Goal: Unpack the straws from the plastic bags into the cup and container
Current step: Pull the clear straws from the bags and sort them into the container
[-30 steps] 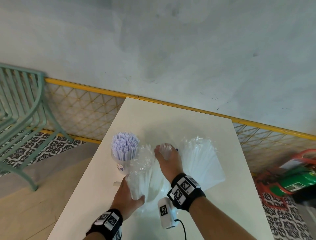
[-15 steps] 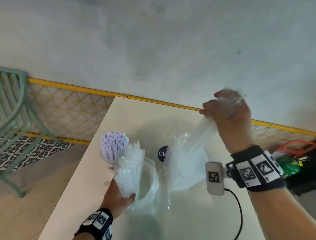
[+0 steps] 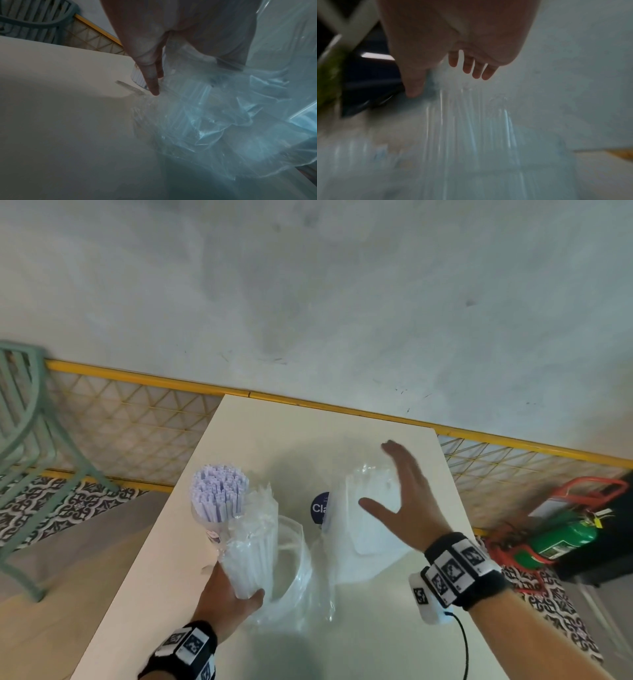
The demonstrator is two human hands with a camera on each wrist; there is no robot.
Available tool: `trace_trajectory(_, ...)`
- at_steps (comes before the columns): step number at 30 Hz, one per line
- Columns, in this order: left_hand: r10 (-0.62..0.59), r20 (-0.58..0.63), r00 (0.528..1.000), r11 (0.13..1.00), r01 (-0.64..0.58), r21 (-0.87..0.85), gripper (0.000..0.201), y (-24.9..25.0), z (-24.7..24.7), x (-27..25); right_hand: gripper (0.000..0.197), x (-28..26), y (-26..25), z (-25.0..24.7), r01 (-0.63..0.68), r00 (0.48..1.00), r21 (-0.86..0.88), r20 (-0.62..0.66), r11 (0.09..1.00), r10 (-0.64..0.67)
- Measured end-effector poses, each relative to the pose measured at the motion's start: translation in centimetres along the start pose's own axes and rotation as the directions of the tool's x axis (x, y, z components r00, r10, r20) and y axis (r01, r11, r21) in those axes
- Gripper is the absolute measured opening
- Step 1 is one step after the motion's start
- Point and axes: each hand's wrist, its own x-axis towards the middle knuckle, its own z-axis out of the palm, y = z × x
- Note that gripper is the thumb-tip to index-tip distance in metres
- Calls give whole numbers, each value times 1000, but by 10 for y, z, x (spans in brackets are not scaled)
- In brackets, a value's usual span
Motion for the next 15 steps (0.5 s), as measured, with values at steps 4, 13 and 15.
trace_trajectory(4, -14, -10, 1000, 1000, 14, -5, 90, 1, 1, 0, 66, -8, 6, 27, 163, 960, -327, 272, 931, -72)
trace_trajectory(13, -119, -49, 992, 991, 122, 56, 73, -1, 4, 1, 61, -2, 2, 34, 153, 968, -295, 237, 943, -83)
trace_trajectory(15, -100, -45, 994, 994, 102, 39, 72, 3, 3, -1, 48, -2, 2, 40, 194, 962, -339, 250, 921, -110)
